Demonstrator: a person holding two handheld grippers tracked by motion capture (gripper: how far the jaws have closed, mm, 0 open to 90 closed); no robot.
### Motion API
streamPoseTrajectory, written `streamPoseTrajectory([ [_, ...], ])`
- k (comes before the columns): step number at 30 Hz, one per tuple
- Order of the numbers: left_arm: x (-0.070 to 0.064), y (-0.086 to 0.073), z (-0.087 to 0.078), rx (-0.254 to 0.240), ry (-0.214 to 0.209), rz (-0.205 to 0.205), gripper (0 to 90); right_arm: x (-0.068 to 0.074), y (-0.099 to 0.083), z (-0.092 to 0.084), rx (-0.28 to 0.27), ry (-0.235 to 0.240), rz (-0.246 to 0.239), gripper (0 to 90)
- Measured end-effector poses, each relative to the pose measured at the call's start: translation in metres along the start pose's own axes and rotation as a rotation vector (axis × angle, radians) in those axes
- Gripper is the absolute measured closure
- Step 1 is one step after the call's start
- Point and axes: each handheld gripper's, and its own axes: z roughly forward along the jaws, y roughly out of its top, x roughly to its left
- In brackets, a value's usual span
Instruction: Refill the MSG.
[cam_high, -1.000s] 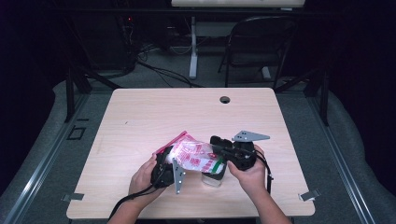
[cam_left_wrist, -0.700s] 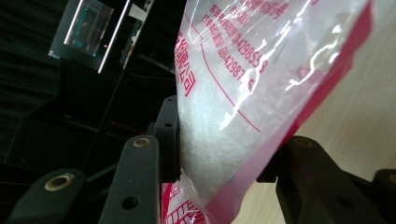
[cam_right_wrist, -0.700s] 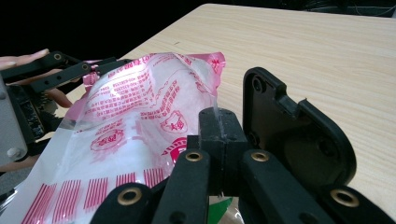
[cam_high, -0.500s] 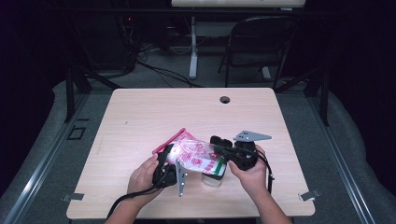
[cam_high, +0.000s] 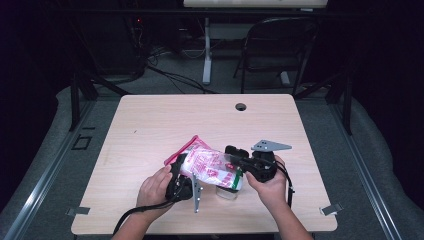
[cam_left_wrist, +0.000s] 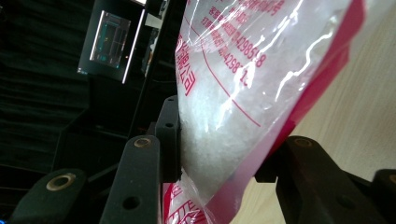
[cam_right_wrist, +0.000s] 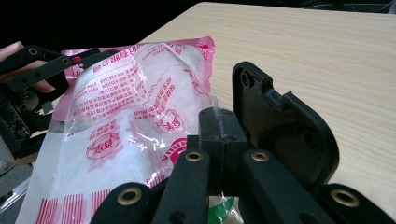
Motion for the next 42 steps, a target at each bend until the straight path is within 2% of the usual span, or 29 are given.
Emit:
streamPoseTrajectory([
  [8,-0.004,0.001,0.0,0.0,0.029,0.055,62.8,-0.003,-0.002,0.002,0.011,-0.004,0.008,90.0],
  [17,-0.009,-0.003,0.001,0.001,0.032,0.076,62.9,-0.003,-0.006,0.007,0.035,-0.006,0.005,90.0],
  [27,-0.013,-0.005,0.0,-0.007,0.048,0.096,63.0,-0.005,-0.01,0.009,0.035,0.001,0.011,90.0],
  [42,-0.012,-0.003,-0.007,-0.018,0.068,0.141,63.3,-0.002,-0.015,0.006,0.039,0.006,0.006,90.0],
])
